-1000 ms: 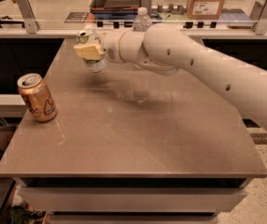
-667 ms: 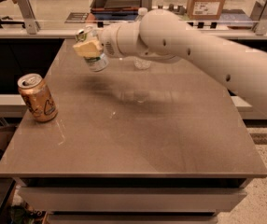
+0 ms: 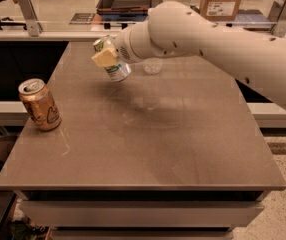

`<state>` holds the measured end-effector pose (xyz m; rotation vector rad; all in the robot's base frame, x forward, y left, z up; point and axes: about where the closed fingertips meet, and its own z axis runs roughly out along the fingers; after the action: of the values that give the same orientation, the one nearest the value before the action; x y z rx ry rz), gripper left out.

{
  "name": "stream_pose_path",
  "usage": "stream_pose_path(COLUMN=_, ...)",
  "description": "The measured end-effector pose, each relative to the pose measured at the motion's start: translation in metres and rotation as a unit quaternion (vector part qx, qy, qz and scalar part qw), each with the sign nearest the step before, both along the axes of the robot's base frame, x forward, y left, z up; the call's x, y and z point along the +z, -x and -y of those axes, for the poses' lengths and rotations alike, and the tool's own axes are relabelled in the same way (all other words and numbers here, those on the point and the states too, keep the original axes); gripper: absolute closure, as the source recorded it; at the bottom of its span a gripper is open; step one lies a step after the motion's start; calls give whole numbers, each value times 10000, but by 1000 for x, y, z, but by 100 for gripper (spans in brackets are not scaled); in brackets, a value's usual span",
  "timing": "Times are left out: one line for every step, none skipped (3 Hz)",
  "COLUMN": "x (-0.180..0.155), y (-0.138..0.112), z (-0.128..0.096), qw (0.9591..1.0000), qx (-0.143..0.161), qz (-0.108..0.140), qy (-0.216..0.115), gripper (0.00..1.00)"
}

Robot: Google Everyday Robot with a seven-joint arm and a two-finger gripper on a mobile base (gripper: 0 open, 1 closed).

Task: Knock 7up can over

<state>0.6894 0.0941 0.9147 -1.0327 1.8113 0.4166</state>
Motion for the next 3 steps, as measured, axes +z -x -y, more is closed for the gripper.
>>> stream_pose_path(x=-14, y=0, z=11, qw=9990, qx=-136, qz=-87, qy=416, gripper=100)
stream_pose_path(x=-23, y=0, z=21, qw=9958, qx=-244, qz=-125, qy=878, gripper=100)
stream_pose_path(x=-28, y=-2, z=23, qw=9917, qx=-224, qz=-139, qy=1260, gripper=100)
